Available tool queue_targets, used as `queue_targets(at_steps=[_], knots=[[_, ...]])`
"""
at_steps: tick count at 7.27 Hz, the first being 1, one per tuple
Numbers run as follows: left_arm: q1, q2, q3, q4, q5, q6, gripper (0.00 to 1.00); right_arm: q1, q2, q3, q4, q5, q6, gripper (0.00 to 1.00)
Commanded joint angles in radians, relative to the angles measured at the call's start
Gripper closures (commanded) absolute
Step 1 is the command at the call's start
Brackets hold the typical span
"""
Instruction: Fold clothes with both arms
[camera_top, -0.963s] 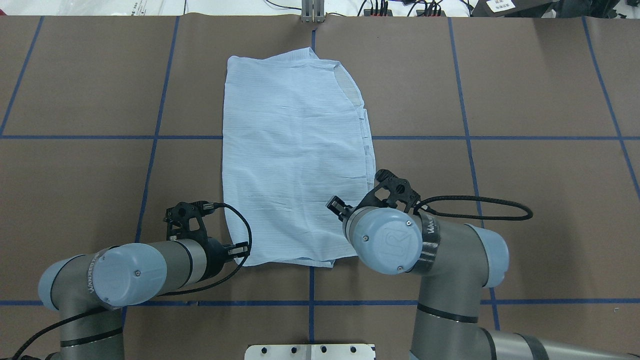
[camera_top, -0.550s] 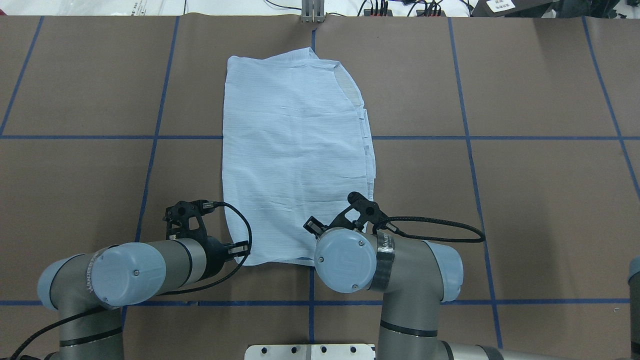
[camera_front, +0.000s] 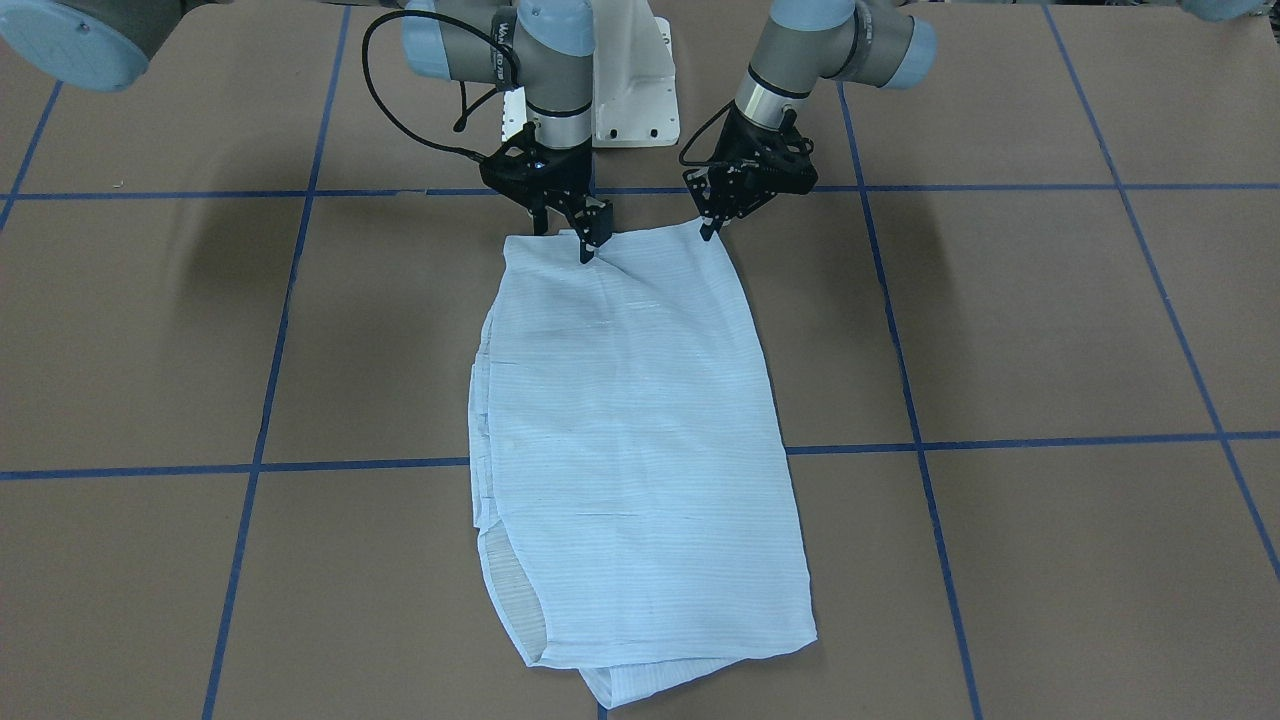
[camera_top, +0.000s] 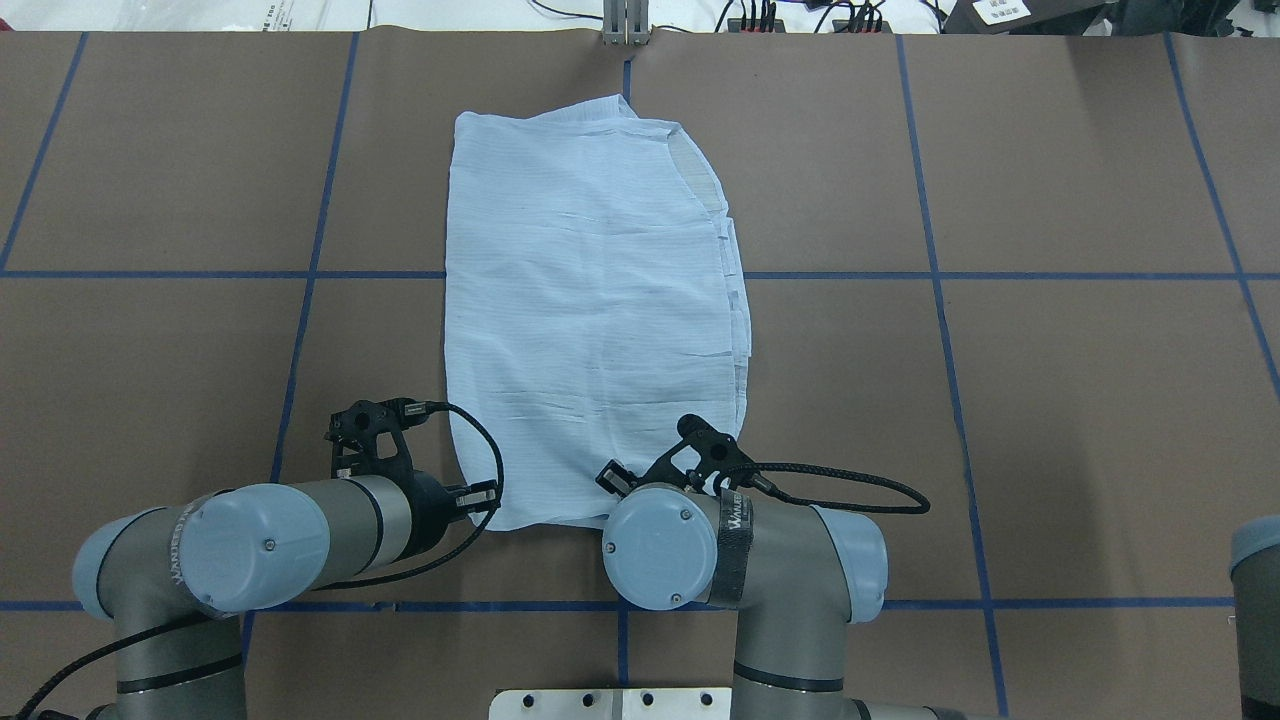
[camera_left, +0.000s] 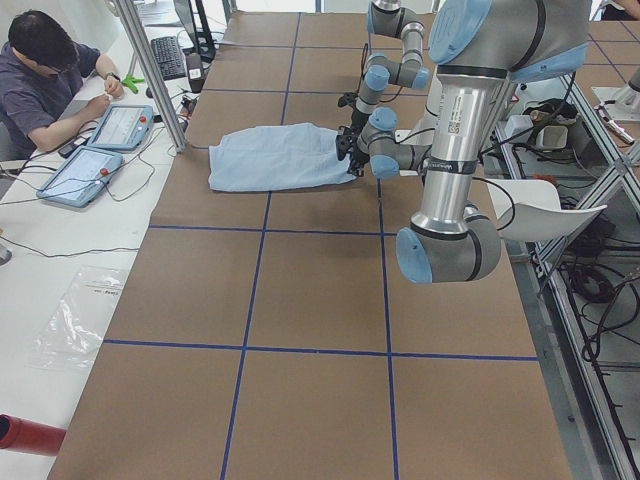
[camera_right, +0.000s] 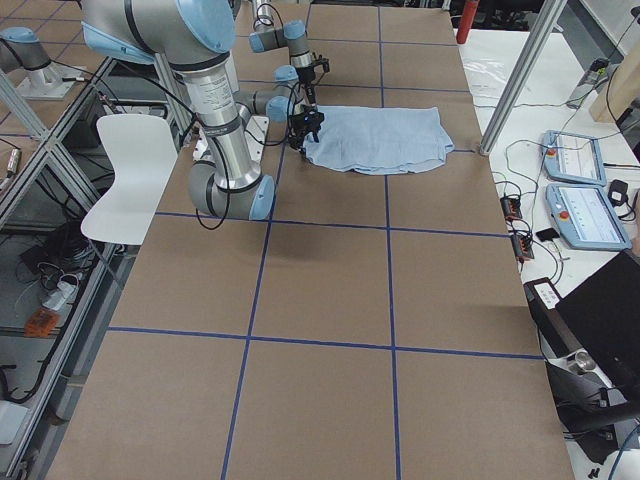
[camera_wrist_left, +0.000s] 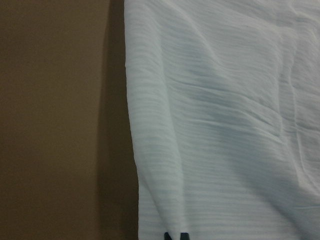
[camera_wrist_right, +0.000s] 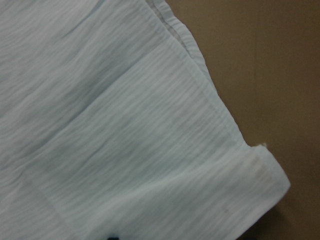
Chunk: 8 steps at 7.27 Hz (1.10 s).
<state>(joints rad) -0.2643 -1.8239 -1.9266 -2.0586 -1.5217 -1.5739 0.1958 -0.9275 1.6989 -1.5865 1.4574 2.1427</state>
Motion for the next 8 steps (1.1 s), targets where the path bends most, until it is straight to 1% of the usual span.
queue_targets(at_steps=[1, 2, 3, 4, 8], knots=[[0.0, 0.0, 0.0, 0.0, 0.0, 0.0, 1.0, -0.001, 0.004, -0.004, 0.002, -0.011, 0.009, 0.25], [0.0, 0.0, 0.0, 0.0, 0.0, 0.0, 1.0, 0.001, 0.012, -0.005, 0.003, -0.026, 0.058, 0.52], [0.0, -0.002, 0.0, 0.0, 0.0, 0.0, 1.0, 0.001, 0.018, -0.005, 0.005, -0.028, 0.068, 0.78], [0.0, -0.002, 0.0, 0.0, 0.0, 0.0, 1.0, 0.001, 0.022, -0.005, 0.005, -0.028, 0.068, 1.0], [-0.001, -0.005, -0.005, 0.0, -0.002, 0.002, 1.0, 0.001, 0.022, -0.004, 0.005, -0.061, 0.062, 1.0]])
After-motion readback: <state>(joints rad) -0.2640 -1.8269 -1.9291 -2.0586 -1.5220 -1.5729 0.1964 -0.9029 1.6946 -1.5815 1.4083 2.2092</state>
